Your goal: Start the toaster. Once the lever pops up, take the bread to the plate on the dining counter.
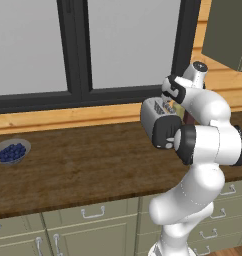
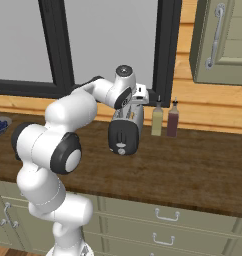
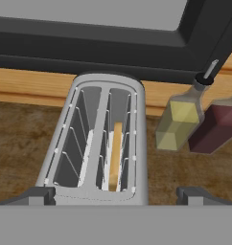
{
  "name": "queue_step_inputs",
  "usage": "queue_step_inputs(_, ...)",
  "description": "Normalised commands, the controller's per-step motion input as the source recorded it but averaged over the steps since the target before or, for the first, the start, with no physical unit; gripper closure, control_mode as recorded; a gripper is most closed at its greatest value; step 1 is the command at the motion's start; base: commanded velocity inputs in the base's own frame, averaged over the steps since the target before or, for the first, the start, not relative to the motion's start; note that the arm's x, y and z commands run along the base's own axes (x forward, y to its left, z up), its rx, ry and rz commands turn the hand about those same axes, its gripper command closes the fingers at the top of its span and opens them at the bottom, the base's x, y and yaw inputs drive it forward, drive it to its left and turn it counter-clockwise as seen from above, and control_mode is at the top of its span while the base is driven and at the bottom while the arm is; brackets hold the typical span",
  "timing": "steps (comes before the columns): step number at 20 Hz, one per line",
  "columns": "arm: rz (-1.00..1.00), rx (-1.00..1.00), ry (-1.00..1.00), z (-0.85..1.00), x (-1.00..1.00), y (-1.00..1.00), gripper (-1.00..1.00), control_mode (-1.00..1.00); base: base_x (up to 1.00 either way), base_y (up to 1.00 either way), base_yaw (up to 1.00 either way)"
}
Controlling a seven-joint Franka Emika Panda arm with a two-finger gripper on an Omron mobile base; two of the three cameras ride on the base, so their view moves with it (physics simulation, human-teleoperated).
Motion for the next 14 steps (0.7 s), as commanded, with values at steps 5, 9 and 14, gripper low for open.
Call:
queue_step_inputs(5,0.0,0.0,0.0,0.0,0.0,0.0,-1.0,-1.0,0.0,0.0,0.0)
queue_step_inputs(9,0.0,0.0,0.0,0.0,0.0,0.0,-1.0,-1.0,0.0,0.0,0.0)
queue_step_inputs(14,0.0,0.0,0.0,0.0,0.0,0.0,-1.0,-1.0,0.0,0.0,0.0)
